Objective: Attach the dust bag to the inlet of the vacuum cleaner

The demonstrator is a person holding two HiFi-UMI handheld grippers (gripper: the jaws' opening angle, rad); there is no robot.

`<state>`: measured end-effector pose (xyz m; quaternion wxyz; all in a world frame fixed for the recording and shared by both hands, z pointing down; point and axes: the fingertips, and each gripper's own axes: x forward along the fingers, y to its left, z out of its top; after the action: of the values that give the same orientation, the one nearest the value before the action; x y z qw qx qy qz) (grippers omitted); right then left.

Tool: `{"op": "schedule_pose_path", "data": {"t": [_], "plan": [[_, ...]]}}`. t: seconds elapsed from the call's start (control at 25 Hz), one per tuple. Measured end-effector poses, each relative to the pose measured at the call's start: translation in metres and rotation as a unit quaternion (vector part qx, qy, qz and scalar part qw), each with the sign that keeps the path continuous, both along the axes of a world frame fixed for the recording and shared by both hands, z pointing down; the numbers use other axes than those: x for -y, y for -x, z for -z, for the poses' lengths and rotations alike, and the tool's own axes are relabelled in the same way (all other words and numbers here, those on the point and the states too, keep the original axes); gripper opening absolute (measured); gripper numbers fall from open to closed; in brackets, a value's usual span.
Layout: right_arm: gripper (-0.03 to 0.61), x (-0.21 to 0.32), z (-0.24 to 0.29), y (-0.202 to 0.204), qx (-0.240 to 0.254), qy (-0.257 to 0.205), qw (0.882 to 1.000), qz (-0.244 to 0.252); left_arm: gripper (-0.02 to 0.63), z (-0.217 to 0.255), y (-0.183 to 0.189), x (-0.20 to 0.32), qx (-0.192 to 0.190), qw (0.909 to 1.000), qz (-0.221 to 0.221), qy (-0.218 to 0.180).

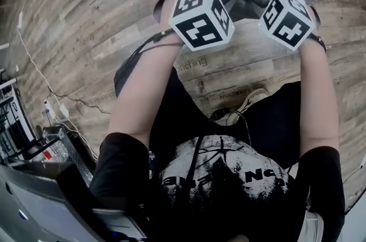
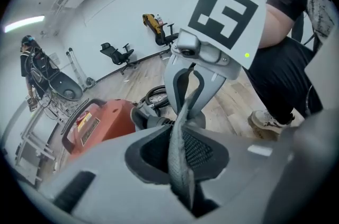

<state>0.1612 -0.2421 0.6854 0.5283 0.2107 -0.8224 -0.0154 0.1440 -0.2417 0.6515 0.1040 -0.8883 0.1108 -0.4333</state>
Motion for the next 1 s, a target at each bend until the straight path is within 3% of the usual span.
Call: {"op": "schedule_pose_path", "data": {"t": [0.16, 0.44, 0.56, 0.84, 1.0], "plan": [[0.041, 0.001, 0.007, 0.005, -0.001, -0.014, 1.0, 0.011, 0.052, -0.001, 0.007, 0.002, -0.018, 0.9997, 0.008, 0.016], [0.048, 0.004, 0.034, 0.032, -0.027, -0.068, 0.996, 0.056, 0.043, -0.03, 0.031, 0.008, -0.047, 0.9942, 0.069, 0.068], [0.051, 0.004, 0.037, 0.036, -0.032, -0.072, 0.995, 0.062, 0.043, -0.034, 0.031, 0.01, -0.033, 0.9955, 0.067, 0.059], [0.04, 0.003, 0.017, 0.007, 0.004, -0.011, 1.0, 0.008, 0.052, -0.009, 0.012, 0.008, -0.016, 0.9994, 0.028, 0.012], [0.035, 0.005, 0.001, -0.001, -0.003, 0.007, 1.0, -0.001, 0.058, -0.002, -0.001, 0.007, -0.003, 1.0, 0.007, -0.007]]}}
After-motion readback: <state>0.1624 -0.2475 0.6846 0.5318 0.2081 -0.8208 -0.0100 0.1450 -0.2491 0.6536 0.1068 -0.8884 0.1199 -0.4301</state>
